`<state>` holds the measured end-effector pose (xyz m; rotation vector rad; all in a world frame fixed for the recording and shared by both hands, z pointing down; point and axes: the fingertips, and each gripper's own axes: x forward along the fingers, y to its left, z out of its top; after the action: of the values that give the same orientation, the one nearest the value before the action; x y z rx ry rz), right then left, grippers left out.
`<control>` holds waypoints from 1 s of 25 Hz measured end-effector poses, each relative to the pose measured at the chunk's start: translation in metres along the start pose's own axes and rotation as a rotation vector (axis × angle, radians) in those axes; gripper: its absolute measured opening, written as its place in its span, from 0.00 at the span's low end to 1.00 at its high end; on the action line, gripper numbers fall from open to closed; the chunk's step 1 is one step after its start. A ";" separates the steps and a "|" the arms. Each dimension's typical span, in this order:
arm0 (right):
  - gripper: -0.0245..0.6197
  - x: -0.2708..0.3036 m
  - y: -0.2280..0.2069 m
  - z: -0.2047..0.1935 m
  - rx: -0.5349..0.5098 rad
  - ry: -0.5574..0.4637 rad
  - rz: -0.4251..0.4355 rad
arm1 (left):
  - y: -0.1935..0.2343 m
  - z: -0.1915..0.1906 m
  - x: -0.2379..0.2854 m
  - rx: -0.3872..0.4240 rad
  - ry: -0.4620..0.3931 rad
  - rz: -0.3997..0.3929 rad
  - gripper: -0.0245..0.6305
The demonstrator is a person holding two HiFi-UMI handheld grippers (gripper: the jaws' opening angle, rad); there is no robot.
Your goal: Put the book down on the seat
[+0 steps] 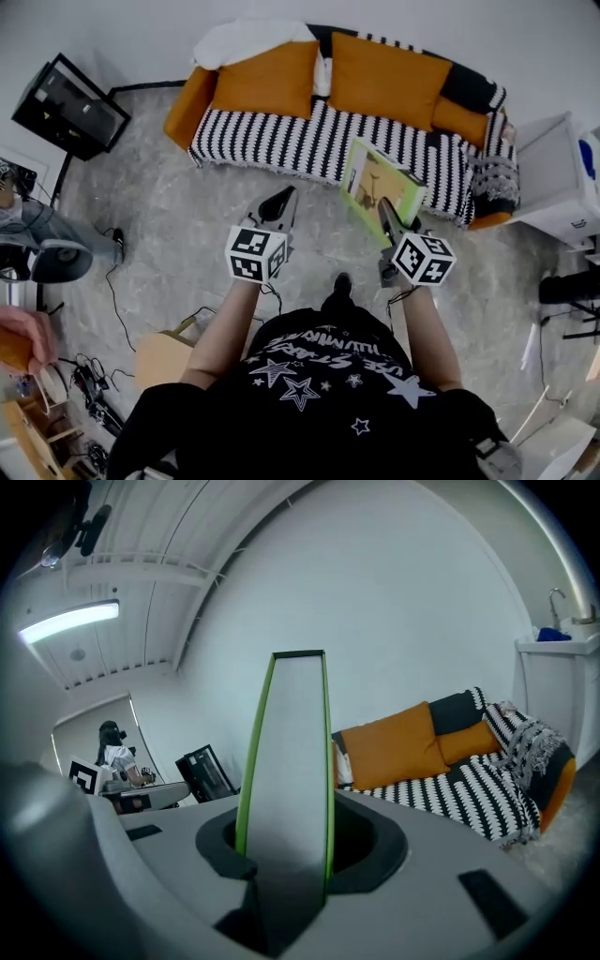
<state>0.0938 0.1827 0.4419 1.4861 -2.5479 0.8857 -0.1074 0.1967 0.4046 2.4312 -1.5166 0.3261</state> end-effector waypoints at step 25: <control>0.26 0.043 -0.067 0.006 0.022 0.090 0.029 | 0.006 -0.007 0.075 -0.029 0.055 0.051 0.05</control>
<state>0.1272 0.1208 0.4808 1.3847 -2.5097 0.9640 -0.0810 0.1334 0.4363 2.3449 -1.5510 0.3755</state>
